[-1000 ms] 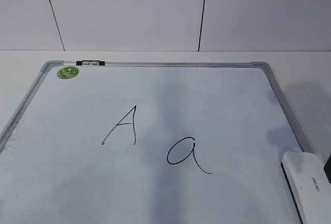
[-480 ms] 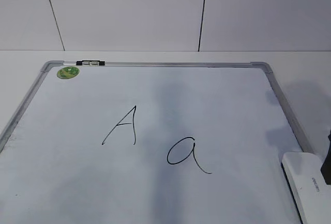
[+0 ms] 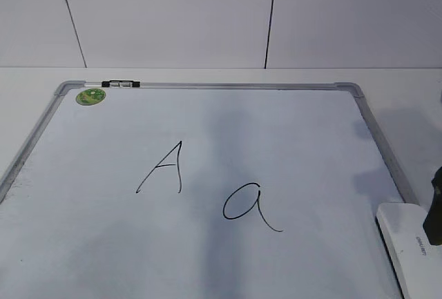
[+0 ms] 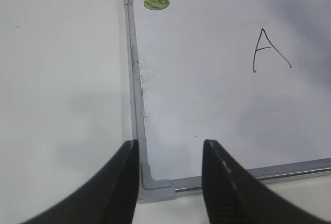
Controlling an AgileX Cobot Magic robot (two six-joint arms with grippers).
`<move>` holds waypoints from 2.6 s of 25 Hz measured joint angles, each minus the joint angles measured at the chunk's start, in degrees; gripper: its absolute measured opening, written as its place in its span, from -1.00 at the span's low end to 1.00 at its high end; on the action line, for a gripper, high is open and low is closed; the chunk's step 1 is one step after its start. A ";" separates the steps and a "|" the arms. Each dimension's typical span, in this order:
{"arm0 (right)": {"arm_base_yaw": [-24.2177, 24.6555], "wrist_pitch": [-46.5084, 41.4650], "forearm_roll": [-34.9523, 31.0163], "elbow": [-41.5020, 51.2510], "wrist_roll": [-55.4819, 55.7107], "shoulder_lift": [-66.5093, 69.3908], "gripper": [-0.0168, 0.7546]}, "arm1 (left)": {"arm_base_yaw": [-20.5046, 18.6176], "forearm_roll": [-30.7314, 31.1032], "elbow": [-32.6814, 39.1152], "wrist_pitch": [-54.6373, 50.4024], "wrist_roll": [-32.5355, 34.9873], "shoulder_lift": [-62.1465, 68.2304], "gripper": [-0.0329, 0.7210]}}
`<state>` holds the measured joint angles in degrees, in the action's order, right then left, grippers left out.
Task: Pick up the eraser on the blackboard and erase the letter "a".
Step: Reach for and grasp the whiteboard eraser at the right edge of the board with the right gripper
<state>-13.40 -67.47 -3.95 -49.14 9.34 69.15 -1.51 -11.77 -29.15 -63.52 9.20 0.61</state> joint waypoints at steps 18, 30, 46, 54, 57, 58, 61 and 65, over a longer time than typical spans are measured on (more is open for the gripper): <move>0.00 2.72 -0.10 1.68 0.00 1.34 0.74 | 0.00 0.00 0.00 0.00 0.00 0.00 -0.10; 0.00 4.09 -0.10 1.68 -0.10 1.72 0.74 | 0.00 0.00 0.00 0.00 0.00 0.00 -0.10; 0.00 6.58 -0.10 1.68 -0.33 7.97 0.75 | 0.00 0.00 0.00 0.00 0.00 0.00 -0.10; 0.00 9.32 0.02 1.68 0.00 10.98 0.75 | 0.00 0.00 0.00 0.00 0.00 0.00 -0.10; 0.00 9.55 0.10 1.68 0.00 12.44 0.75 | 0.00 0.00 0.00 0.00 0.00 0.00 -0.10; 0.00 9.68 0.24 1.68 0.04 12.93 0.75 | 0.00 0.00 0.00 0.00 0.00 0.00 -0.10; 0.00 10.03 0.83 1.68 0.96 13.91 0.75 | 0.00 0.00 0.00 0.00 0.00 0.00 -0.10; 0.00 11.31 1.75 1.68 2.33 14.32 0.75 | 0.00 0.00 0.00 0.00 0.00 0.00 -0.10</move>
<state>-13.40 -56.15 -2.20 -47.47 11.68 83.48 -1.51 -11.77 -29.15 -63.52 9.20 0.61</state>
